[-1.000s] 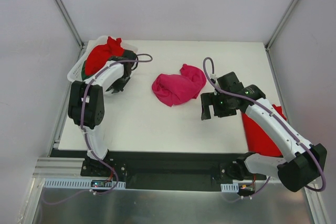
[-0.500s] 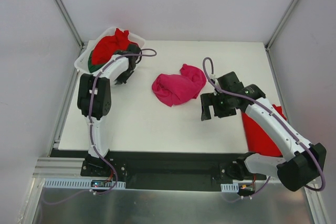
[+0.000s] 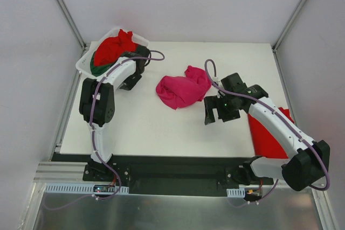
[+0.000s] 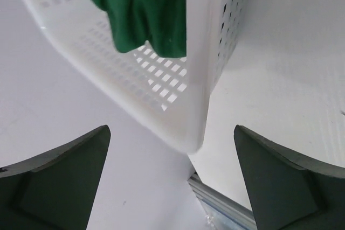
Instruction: Fold and stack the t-shirts
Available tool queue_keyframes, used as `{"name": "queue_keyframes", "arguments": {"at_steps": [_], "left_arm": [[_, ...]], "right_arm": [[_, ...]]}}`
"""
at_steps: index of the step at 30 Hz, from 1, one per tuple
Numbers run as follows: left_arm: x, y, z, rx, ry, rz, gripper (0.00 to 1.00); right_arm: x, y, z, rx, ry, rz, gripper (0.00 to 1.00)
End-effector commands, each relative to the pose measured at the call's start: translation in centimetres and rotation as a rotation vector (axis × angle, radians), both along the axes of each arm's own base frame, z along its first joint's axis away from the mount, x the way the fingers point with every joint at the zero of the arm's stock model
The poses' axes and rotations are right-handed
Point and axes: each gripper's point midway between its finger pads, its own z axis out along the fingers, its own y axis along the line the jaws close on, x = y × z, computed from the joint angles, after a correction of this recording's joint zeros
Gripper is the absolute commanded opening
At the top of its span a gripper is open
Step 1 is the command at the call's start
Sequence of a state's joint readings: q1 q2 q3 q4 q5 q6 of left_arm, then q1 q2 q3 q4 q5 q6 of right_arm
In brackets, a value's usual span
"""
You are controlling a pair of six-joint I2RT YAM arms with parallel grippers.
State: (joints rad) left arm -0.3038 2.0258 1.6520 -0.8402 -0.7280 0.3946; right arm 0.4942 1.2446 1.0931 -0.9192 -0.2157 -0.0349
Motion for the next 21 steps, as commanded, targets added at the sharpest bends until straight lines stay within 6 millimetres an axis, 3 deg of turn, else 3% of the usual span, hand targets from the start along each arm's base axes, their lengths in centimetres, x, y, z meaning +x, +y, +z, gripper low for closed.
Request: {"name": "queue_keyframes", "arguments": {"at_steps": [1,4,6,9,12,15,21], "left_arm": [[0.9,-3.7,9.3,-0.051,-0.293,-0.021,0.99],[2.8,-6.7,8.6,-0.233,-0.300,-0.051,0.99],[3.9,-6.9,7.5,-0.224,-0.278,-0.061,0.99],[4.7,-6.4,3.2,-0.235,-0.196,-0.025,0.99],[5.2,-4.7,0.8,-0.214,-0.145,0.011,0.99],[5.9,-3.4,-1.0,-0.212,-0.124,0.052,0.99],[6.6,-3.3,-3.6,-0.245,-0.097,0.090,0.99]], "right_arm": [[0.3,0.6,-0.3,0.024,0.015,0.020,0.96],[0.4,0.8,-0.4,0.030,0.022,0.021,0.96],[0.4,0.9,-0.3,0.032,0.021,0.020,0.96],[0.2,0.5,-0.3,0.023,0.015,0.020,0.96],[-0.3,0.0,-0.2,0.014,0.010,0.021,0.96],[-0.8,-0.7,-0.5,0.001,0.010,0.013,0.96],[-1.1,-1.3,-0.7,-0.004,0.023,0.006,0.96]]}}
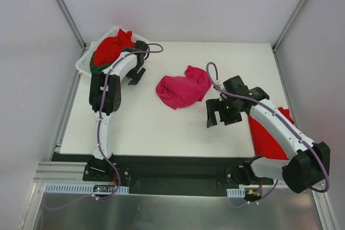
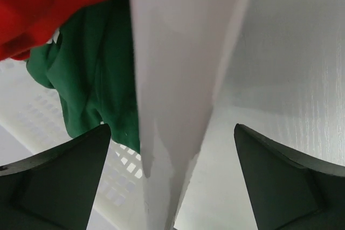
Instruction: Fold and stack the t-shirts
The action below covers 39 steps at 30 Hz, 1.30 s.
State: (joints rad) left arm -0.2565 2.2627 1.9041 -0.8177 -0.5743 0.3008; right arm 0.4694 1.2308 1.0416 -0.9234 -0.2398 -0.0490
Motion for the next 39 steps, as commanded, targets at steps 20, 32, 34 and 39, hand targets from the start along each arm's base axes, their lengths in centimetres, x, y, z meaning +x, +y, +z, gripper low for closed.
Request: {"name": "queue_keyframes", "arguments": {"at_steps": [20,32,34,39], "left_arm": [[-0.1,1.8,2.4,-0.141,0.025,-0.146,0.00],[-2.0,4.5,8.5,0.007,-0.026,-0.222,0.00],[-2.1,4.0,8.6,-0.027,-0.035,-0.242,0.00],[-2.0,3.4,9.0,-0.065,-0.067,-0.223,0.99]], "right_arm": [[-0.1,0.2,0.5,0.025,0.014,0.025,0.96],[-0.4,0.7,0.7,0.050,0.038,0.036,0.96],[-0.4,0.8,0.6,0.055,0.039,0.036,0.96],[-0.4,1.1,0.5,0.067,0.050,0.038,0.96]]}}
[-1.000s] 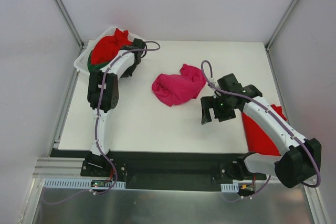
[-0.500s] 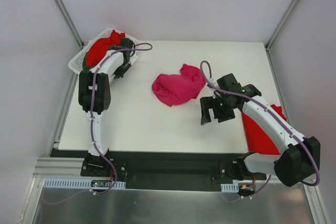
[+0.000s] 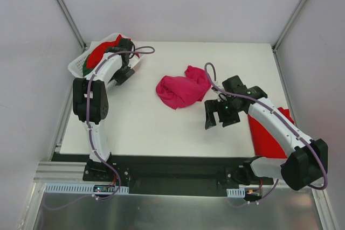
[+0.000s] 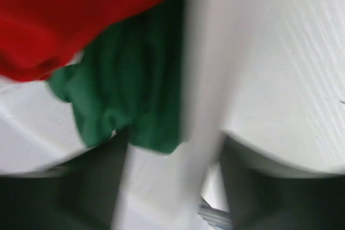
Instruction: Fold and stack the t-shirts
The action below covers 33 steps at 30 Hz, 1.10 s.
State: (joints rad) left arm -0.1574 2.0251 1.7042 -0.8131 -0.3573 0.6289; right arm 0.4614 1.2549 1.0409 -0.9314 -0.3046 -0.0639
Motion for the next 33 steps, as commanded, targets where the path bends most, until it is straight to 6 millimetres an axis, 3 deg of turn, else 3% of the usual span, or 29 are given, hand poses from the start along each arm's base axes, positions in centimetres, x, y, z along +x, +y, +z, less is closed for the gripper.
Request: {"name": "queue_keyframes", "arguments": {"at_steps": [1,4,7,8,11,13,15,16,17,18,19,23,28,33], "left_arm": [[1.6,0.5,6.1,0.021,-0.204,0.030,0.99],[0.9,1.0,6.9,0.065,-0.230,0.069,0.99],[0.5,1.7,9.7,0.150,-0.340,0.190,0.99],[0.3,2.1,11.9,0.212,-0.439,0.287,0.99],[-0.9,3.4,15.6,0.290,-0.649,0.519,0.99],[-2.1,4.5,16.4,0.296,-0.683,0.606,0.99],[-3.5,4.7,14.6,0.158,-0.635,0.767,0.99],[-3.6,4.3,14.8,0.074,-0.632,0.840,0.99],[-3.8,3.9,12.9,0.006,-0.616,0.982,0.99],[-5.7,4.7,11.9,0.005,-0.542,1.076,0.99],[-6.3,3.1,9.3,-0.112,-0.429,1.161,0.99],[-7.7,1.7,4.2,-0.352,-0.323,1.445,0.99],[-7.1,2.8,2.5,-0.447,-0.298,1.633,0.99],[-5.1,2.7,5.2,-0.586,-0.358,1.719,0.99]], "right_arm": [[0.2,0.5,0.7,0.029,0.001,0.010,0.96],[0.2,0.5,0.7,0.031,0.000,0.010,0.96],[0.3,0.5,0.5,0.030,-0.003,0.008,0.96],[0.3,0.5,0.5,0.030,-0.001,0.005,0.96],[0.4,0.6,0.4,0.032,-0.002,-0.004,0.96],[0.5,0.7,0.3,0.035,0.000,-0.007,0.96],[0.6,0.8,0.3,0.039,0.001,-0.009,0.96],[0.6,0.8,0.2,0.037,0.005,-0.009,0.96],[0.6,0.8,0.1,0.037,0.006,-0.010,0.96],[0.6,0.8,0.1,0.035,0.007,-0.009,0.96],[0.7,0.8,0.0,0.033,0.009,-0.013,0.96],[0.6,0.9,-0.1,0.036,0.010,-0.017,0.96],[0.2,0.7,-0.3,0.036,0.017,-0.023,0.96],[0.0,0.5,-0.3,0.032,0.018,-0.022,0.96]]}}
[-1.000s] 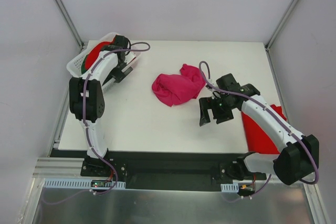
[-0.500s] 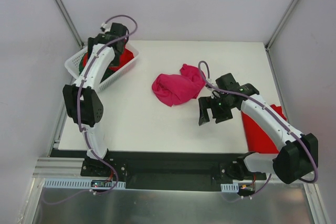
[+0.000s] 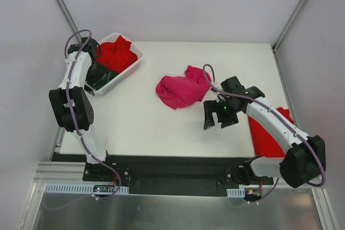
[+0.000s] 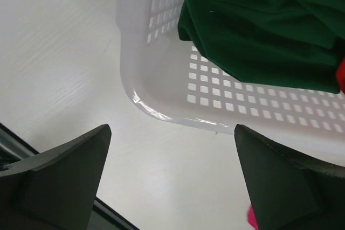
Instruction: Fold and stack the t-shirts
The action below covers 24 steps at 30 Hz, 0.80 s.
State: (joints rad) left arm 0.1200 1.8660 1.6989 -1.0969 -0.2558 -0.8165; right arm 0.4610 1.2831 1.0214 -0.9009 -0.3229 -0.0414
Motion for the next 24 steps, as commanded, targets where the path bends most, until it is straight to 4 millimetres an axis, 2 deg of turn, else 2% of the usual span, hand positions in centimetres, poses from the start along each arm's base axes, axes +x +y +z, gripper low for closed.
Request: {"name": "queue_keyframes", "arguments": {"at_steps": [1,4,8,12,17,20,21,24], "left_arm": [[2.3,-1.3,2.8,-0.133,-0.143,0.148,1.00],[2.2,-0.7,3.8,-0.147,-0.180,0.196,0.99],[0.8,0.8,4.7,-0.094,-0.199,0.262,0.99],[-0.5,2.8,4.1,-0.070,-0.170,0.302,0.99],[-2.3,3.5,3.9,-0.035,-0.136,0.262,0.99],[-3.7,4.3,2.4,-0.010,-0.088,0.271,0.99],[-4.2,4.3,1.2,-0.022,-0.053,0.272,0.99],[-3.4,4.4,-0.4,-0.049,-0.033,0.230,0.99]], "right_arm": [[-0.1,0.0,0.6,0.021,-0.014,-0.007,0.96],[-0.1,0.0,0.5,0.020,-0.012,-0.006,0.96],[-0.3,0.0,0.2,0.018,-0.004,-0.002,0.96],[-0.5,0.1,-0.2,0.020,0.012,0.002,0.96],[-0.5,0.2,-0.3,0.025,0.025,0.008,0.96],[-0.5,0.2,-0.2,0.025,0.023,0.012,0.96],[-0.5,0.2,-0.2,0.024,0.025,0.012,0.96],[-0.5,0.2,-0.1,0.026,0.021,0.010,0.96]]}}
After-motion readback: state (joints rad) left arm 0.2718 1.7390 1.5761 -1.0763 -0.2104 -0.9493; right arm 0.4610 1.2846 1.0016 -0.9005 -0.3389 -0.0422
